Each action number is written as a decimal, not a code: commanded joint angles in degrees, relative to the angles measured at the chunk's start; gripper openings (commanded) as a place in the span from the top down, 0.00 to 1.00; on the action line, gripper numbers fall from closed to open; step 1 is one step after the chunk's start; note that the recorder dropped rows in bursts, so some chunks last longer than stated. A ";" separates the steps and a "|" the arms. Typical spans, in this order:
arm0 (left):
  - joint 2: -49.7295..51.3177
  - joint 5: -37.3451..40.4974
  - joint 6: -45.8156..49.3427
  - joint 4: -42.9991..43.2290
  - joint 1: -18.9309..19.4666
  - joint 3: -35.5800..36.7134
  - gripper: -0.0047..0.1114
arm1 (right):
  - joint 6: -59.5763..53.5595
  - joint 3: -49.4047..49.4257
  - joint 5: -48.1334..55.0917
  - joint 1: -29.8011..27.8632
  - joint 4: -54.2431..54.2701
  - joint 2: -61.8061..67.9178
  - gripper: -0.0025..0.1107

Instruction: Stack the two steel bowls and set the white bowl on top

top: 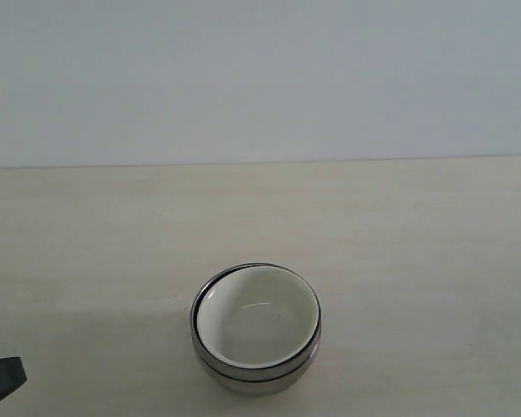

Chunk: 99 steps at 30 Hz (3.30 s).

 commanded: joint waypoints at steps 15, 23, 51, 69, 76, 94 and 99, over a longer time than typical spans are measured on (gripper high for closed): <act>-19.71 2.24 1.51 0.95 6.83 0.13 0.93 | -0.07 -0.08 -0.38 0.18 -0.43 -0.29 0.98; -38.08 -0.39 16.91 5.99 16.59 0.13 0.93 | -0.07 -0.08 -0.38 0.18 -0.43 -0.29 0.98; -42.38 19.00 19.08 10.98 24.02 5.56 0.93 | 0.00 -0.08 -0.38 0.18 -0.24 -0.29 0.98; -42.38 17.93 2.38 23.49 24.02 5.56 0.93 | 0.00 -0.08 -0.38 0.18 -0.24 -0.29 0.98; -42.38 17.93 2.38 23.49 24.02 5.56 0.93 | 0.00 -0.08 -0.38 0.18 -0.24 -0.29 0.98; -42.38 17.93 2.38 23.49 24.02 5.56 0.93 | 0.00 -0.08 -0.38 0.18 -0.24 -0.29 0.98; -42.38 17.93 2.38 23.49 24.02 5.56 0.93 | 0.00 -0.08 -0.38 0.18 -0.24 -0.29 0.98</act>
